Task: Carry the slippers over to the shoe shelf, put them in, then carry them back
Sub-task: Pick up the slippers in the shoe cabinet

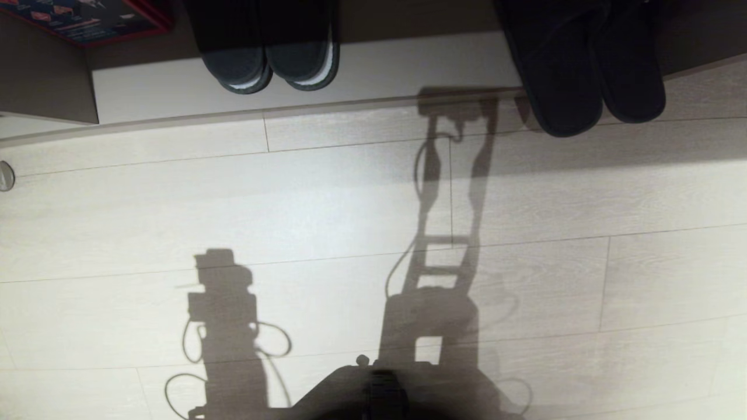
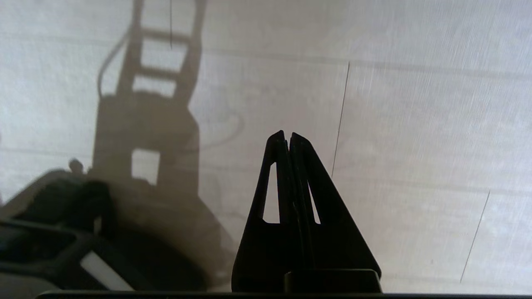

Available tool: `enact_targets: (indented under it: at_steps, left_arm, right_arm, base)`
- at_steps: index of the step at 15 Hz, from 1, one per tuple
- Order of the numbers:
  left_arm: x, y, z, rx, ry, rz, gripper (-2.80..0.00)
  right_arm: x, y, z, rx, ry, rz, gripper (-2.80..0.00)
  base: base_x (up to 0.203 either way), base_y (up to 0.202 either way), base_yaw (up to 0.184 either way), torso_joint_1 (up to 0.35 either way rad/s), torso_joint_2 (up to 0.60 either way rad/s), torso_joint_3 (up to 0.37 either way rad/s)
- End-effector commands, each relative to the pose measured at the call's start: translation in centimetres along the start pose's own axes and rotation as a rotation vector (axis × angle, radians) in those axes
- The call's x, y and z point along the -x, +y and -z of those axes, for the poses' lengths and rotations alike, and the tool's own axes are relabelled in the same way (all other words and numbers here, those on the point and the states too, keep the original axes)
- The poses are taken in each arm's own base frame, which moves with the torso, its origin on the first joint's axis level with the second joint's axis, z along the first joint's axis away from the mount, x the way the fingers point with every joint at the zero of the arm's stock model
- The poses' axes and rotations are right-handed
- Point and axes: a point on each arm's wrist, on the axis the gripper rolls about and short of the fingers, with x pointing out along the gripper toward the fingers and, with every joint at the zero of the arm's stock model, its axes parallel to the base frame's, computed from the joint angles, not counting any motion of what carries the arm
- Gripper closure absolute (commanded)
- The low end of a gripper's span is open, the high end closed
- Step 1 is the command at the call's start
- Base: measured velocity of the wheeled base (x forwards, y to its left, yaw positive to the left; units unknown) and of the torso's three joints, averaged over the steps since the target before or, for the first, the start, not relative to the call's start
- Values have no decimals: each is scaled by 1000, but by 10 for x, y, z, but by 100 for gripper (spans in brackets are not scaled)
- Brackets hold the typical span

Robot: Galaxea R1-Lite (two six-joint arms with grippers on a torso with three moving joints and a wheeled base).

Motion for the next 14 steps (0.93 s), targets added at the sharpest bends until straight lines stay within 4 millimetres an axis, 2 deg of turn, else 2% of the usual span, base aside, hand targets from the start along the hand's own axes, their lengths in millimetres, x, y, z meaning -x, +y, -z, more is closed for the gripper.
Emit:
enact_targets:
  at_steps: [1,2,5,10,14]
  left_arm:
    - [0,0,0,2,0,-1,0]
    - [0,0,0,4,0,0,0]
    - [0,0,0,4,0,0,0]
    - [0,0,0,4,0,-2,0]
    - [0,0,0,4,1,-2,0]
  right_arm:
    - [-27,-4,-31,-1,81,-18,0]
    - [-50,-7,-46,2,115,-27,0]
    - [-131,-16,-71,13,146,-41,0]
    - [-251,-27,-102,80,-61,-33,0]
    - [-312,-19,-127,96,-275,-65,0]
  base:
    - [0,0,0,0,0,0]
    - [0,0,0,0,0,0]
    - [0,0,0,0,0,0]
    - [0,0,0,0,0,0]
    - [0,0,0,0,0,0]
